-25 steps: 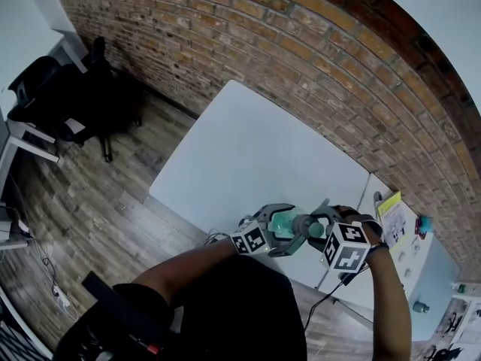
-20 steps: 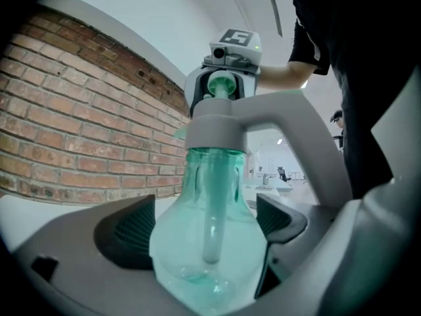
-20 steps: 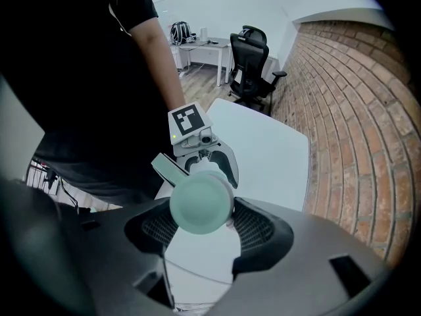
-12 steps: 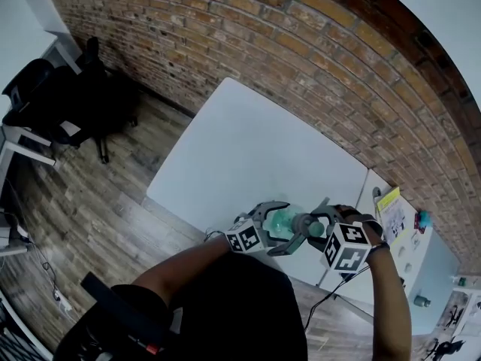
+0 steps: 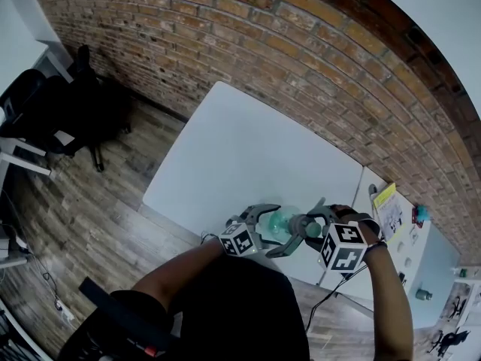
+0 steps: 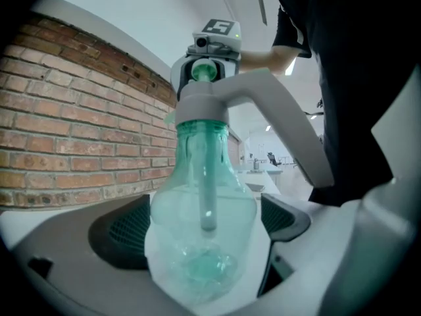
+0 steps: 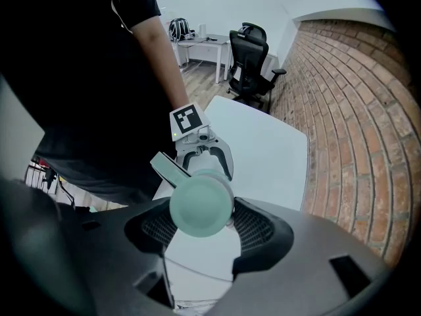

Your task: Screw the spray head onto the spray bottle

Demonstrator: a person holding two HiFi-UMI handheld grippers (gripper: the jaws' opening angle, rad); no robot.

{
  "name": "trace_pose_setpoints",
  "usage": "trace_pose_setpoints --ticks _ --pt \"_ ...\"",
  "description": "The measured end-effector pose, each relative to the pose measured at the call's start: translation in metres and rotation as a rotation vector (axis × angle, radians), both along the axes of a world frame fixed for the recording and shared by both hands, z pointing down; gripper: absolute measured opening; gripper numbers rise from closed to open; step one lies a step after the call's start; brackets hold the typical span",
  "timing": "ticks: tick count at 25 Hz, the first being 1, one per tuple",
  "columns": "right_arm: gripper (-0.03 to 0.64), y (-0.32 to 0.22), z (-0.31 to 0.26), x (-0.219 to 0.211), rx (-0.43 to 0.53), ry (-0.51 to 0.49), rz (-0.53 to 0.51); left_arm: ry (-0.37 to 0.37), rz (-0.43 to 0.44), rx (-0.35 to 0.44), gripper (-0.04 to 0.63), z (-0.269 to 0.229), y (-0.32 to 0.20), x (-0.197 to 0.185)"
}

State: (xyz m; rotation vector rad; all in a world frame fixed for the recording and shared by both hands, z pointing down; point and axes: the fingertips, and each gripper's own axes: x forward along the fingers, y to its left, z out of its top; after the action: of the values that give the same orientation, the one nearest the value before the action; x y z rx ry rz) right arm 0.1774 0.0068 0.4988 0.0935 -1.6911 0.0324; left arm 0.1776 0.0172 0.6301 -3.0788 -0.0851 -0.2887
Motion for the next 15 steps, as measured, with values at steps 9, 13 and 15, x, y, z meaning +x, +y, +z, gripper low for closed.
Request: trace_pose_setpoints --ticks 9,13,15 --pt "0.258 0.0 0.0 -0.002 0.005 0.013 -0.005 -0.059 -0.016 -0.027 0.508 0.03 -0.001 -0.004" --pt "0.258 -0.001 -0.001 -0.002 0.002 0.019 -0.008 -0.058 -0.02 -0.027 0.508 0.032 -0.005 -0.004" --pt "0.258 -0.001 0.0 -0.001 0.002 0.019 -0.007 -0.046 -0.02 -0.029 0.508 0.032 -0.005 -0.002"
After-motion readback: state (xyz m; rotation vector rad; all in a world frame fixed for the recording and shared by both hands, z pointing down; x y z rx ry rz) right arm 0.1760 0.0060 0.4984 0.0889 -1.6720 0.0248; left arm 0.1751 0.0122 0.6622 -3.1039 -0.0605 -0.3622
